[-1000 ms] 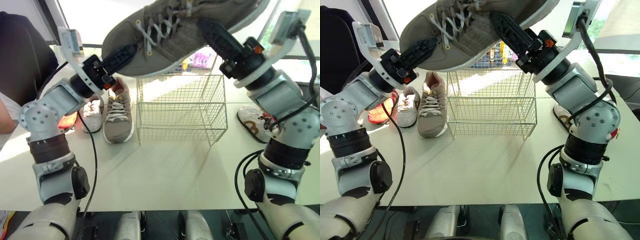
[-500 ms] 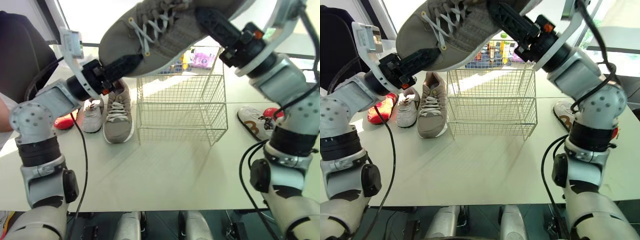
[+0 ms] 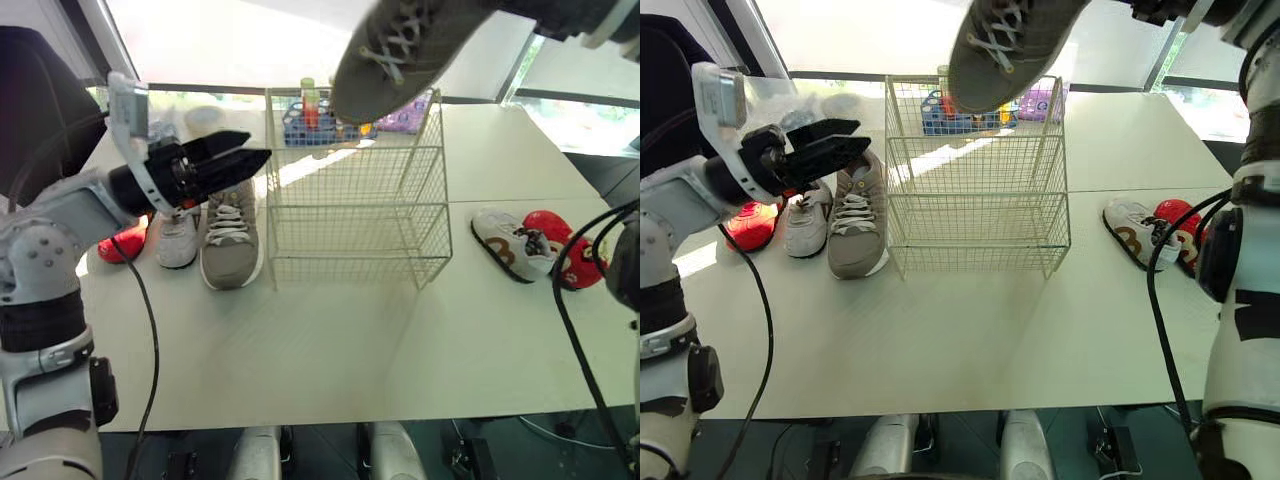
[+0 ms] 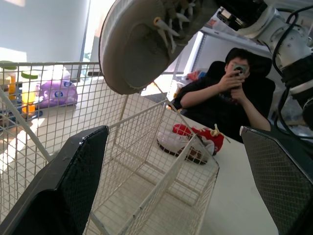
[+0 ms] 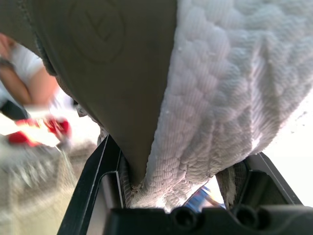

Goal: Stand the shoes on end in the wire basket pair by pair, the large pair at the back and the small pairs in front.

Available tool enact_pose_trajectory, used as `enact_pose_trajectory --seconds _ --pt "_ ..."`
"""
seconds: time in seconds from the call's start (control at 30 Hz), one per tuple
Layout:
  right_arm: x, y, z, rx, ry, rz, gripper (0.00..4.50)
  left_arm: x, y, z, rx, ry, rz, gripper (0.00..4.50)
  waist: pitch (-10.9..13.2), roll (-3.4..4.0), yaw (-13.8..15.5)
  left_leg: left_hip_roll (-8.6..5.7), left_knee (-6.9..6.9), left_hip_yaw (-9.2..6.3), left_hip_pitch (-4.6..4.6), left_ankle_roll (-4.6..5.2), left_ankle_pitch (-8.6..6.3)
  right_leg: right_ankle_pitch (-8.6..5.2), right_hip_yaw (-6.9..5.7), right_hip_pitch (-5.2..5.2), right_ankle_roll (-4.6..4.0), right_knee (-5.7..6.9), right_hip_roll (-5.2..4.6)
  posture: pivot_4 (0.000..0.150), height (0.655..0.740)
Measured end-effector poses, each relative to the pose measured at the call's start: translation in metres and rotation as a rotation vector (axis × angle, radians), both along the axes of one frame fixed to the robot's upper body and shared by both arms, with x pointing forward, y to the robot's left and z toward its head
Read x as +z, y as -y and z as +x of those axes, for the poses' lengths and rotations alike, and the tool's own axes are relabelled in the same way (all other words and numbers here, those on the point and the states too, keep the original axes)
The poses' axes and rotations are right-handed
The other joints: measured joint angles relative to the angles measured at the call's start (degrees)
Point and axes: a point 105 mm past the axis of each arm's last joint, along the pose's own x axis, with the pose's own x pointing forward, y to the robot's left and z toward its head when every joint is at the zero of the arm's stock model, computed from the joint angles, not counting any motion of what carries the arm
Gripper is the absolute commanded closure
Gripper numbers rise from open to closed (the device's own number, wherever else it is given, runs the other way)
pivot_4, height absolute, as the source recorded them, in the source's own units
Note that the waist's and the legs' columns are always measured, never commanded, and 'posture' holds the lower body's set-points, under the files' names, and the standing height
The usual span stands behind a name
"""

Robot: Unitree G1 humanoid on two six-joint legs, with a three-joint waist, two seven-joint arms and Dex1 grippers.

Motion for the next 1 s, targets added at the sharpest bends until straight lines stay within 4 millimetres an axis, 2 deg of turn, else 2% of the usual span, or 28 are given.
enact_pose_trajectory --seconds 0.13,0.37,0.53,0.7,0.77,0.8,0.87,0.9,1.0 --pt "-0.022 0.003 0.014 -0.031 -0.025 -0.089 2.62 0.0 0.0 -0.002 0.009 0.01 0.004 0.06 0.02 0.02 0.08 0.0 0.03 0.04 -0.02 -0.02 0.02 0.01 0.01 0.0 0.01 0.01 -0.01 0.15 0.74" --pt "-0.042 -0.003 0.021 -0.012 -0.04 -0.198 2.62 0.001 0.001 -0.002 0.012 0.026 0.0 0.06 0.03 0.04 0.13 0.0 0.05 0.02 0.0 -0.1 0.06 0.01 0.0 0.01 0.01 0.11 -0.01 0.15 0.74" --pt "-0.068 -0.005 0.028 0.003 -0.11 -0.249 2.62 0.001 0.003 -0.001 0.011 0.023 -0.002 0.06 0.04 0.05 0.33 -0.02 0.07 0.01 0.0 -0.23 0.14 0.01 0.0 0.03 0.01 0.12 -0.01 0.15 0.74" --pt "-0.082 -0.007 0.034 -0.014 -0.141 -0.268 2.62 -0.002 0.006 0.0 0.006 0.015 0.005 0.06 0.04 0.05 0.36 -0.02 0.07 -0.01 0.0 -0.42 0.26 0.01 -0.01 0.03 0.01 0.15 -0.01 0.15 0.74" --pt "-0.086 -0.006 0.037 -0.026 -0.149 -0.27 1.65 -0.002 0.006 0.0 0.009 0.014 0.006 0.0 0.04 0.05 0.39 -0.02 0.07 -0.01 0.0 -0.42 0.26 0.01 -0.01 0.04 0.01 0.15 -0.01 0.15 0.74" --pt "-0.089 -0.006 0.038 -0.032 -0.155 -0.274 1.33 -0.002 0.006 0.0 0.009 0.014 0.007 0.0 0.04 0.05 0.4 -0.02 0.08 -0.01 0.0 -0.42 0.26 0.01 -0.01 0.04 0.01 0.15 -0.01 0.15 0.74" --pt "-0.095 -0.005 0.039 -0.039 -0.175 -0.276 0.25 -0.003 0.008 0.0 0.003 0.015 0.01 0.0 0.04 0.05 0.44 -0.02 0.07 -0.02 0.0 -0.43 0.26 0.01 -0.01 0.05 0.02 0.15 -0.01 0.15 0.74" --pt "-0.099 -0.004 0.04 -0.041 -0.185 -0.279 0.12 -0.003 0.009 -0.001 0.002 0.019 0.012 0.0 0.04 0.04 0.4 -0.02 0.08 -0.02 0.0 -0.43 0.26 0.01 -0.01 0.05 0.01 0.15 -0.01 0.15 0.74" --pt "-0.104 -0.002 0.041 -0.045 -0.197 -0.279 0.12 -0.001 0.011 -0.003 -0.001 0.03 0.017 0.0 0.04 0.05 0.18 -0.02 0.06 -0.02 0.01 -0.44 0.27 0.01 -0.01 0.04 0.02 0.17 0.0 0.15 0.74"
